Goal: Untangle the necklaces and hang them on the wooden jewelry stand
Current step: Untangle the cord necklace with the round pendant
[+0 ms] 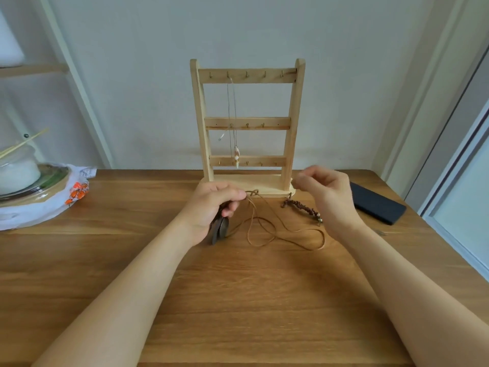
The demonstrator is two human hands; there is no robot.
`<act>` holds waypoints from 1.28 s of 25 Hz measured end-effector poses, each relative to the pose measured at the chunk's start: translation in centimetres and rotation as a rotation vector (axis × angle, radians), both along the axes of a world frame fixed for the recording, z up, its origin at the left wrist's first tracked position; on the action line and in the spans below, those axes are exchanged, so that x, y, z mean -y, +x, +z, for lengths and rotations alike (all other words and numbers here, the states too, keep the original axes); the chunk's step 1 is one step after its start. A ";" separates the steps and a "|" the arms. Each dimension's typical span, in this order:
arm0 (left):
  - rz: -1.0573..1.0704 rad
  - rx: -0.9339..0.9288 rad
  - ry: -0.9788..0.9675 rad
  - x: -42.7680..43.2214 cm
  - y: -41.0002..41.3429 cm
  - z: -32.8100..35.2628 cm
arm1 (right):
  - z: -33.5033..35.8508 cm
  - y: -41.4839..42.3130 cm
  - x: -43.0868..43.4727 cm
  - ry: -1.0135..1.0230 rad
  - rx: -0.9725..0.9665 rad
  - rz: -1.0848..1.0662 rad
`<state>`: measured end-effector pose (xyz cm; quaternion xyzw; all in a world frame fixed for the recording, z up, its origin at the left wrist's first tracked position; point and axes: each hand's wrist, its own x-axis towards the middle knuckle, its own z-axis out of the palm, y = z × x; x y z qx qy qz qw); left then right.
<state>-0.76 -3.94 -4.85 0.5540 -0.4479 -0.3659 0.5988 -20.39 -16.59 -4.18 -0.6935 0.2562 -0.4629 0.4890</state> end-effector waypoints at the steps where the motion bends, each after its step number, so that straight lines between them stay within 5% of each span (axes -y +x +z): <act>1: -0.005 0.028 0.007 -0.1 -0.3 0.0 | -0.1 0.4 -0.7 -0.018 -0.044 0.096; 7: 0.001 0.128 0.070 0.1 -0.7 -0.1 | -1.3 1.9 -2.3 -0.266 -0.257 0.272; 14: 0.023 0.103 0.078 0.3 -0.6 -0.5 | -1.2 1.7 -1.7 -0.032 -0.232 0.293; 19: 0.067 0.077 0.074 0.5 -0.7 -0.5 | -1.6 1.5 -1.6 0.022 -0.352 0.437; 24: 0.062 0.106 0.097 0.2 -0.7 -0.5 | -1.8 1.6 -1.7 0.034 -0.277 0.372; 27: 0.062 0.116 0.119 0.2 -0.8 -0.4 | -1.7 1.7 -1.6 0.139 -0.161 0.313; 32: 0.087 0.134 0.171 0.3 -0.6 -0.4 | -0.3 1.5 -1.1 0.635 0.091 0.500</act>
